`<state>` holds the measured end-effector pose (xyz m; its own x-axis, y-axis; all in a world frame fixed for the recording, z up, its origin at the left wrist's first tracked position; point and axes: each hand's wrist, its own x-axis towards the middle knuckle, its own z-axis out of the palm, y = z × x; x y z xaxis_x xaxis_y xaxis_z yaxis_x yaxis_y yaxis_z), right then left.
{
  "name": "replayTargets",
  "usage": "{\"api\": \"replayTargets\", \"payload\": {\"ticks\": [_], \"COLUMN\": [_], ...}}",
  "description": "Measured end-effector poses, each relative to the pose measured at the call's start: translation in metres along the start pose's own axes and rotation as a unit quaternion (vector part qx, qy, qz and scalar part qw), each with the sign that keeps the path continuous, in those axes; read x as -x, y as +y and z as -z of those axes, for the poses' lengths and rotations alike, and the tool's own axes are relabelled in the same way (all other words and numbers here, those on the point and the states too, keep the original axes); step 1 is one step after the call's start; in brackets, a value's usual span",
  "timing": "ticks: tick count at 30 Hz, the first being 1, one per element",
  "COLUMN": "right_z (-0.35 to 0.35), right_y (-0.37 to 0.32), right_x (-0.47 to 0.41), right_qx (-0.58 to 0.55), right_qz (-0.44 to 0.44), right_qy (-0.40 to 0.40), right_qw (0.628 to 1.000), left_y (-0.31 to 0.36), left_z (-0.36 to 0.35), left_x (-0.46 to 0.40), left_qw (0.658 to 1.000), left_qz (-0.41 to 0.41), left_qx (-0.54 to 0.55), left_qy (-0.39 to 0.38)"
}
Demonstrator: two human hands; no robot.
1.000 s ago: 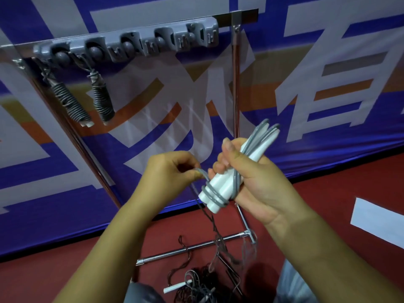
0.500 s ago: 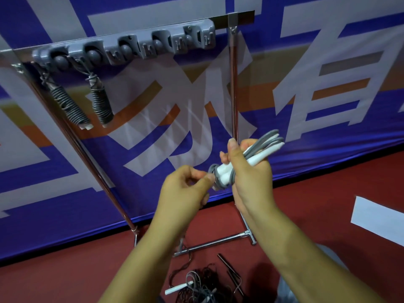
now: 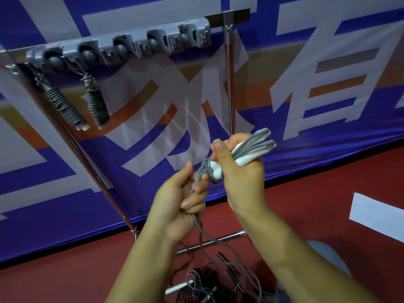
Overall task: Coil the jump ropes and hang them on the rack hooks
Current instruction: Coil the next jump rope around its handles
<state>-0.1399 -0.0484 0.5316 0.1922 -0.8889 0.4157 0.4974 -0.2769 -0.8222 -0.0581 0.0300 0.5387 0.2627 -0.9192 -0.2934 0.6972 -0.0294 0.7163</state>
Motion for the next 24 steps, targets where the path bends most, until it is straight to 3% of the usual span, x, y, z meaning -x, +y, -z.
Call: {"api": "replayTargets", "payload": {"ticks": [4, 7, 9, 10, 13, 17, 19, 20, 24], "right_z": [0.000, 0.003, 0.004, 0.004, 0.005, 0.003, 0.001, 0.000, -0.004], "right_y": [-0.012, -0.015, -0.014, -0.013, -0.011, -0.015, -0.017, -0.018, -0.015], "right_x": [0.001, 0.001, 0.000, -0.001, -0.001, -0.001, -0.002, -0.002, 0.002], "right_qx": [-0.072, -0.054, -0.019, -0.012, 0.000, 0.008, 0.013, 0.013, 0.016], "right_qz": [-0.014, 0.005, 0.024, 0.025, 0.037, 0.067, 0.078, 0.080, 0.064], "right_qy": [-0.039, -0.043, -0.057, -0.064, -0.076, -0.077, -0.081, -0.087, -0.115], "right_qw": [0.997, 0.998, 0.998, 0.998, 0.996, 0.995, 0.994, 0.993, 0.991], "left_y": [-0.003, 0.002, 0.007, 0.008, 0.013, 0.014, 0.010, 0.010, 0.018], "left_z": [0.017, 0.013, 0.007, 0.003, -0.005, -0.015, -0.021, -0.024, -0.027], "left_x": [-0.005, -0.001, 0.006, 0.010, 0.018, 0.030, 0.033, 0.034, 0.030], "left_qw": [0.961, 0.964, 0.995, 0.992, 0.941, 0.854, 0.829, 0.832, 0.892], "left_qz": [0.156, 0.156, 0.059, -0.021, -0.167, -0.253, -0.284, -0.292, -0.295], "left_qx": [0.173, 0.138, -0.019, -0.125, -0.286, -0.446, -0.474, -0.463, -0.333], "left_qy": [-0.152, -0.167, -0.079, -0.016, 0.061, 0.083, 0.087, 0.088, 0.087]}}
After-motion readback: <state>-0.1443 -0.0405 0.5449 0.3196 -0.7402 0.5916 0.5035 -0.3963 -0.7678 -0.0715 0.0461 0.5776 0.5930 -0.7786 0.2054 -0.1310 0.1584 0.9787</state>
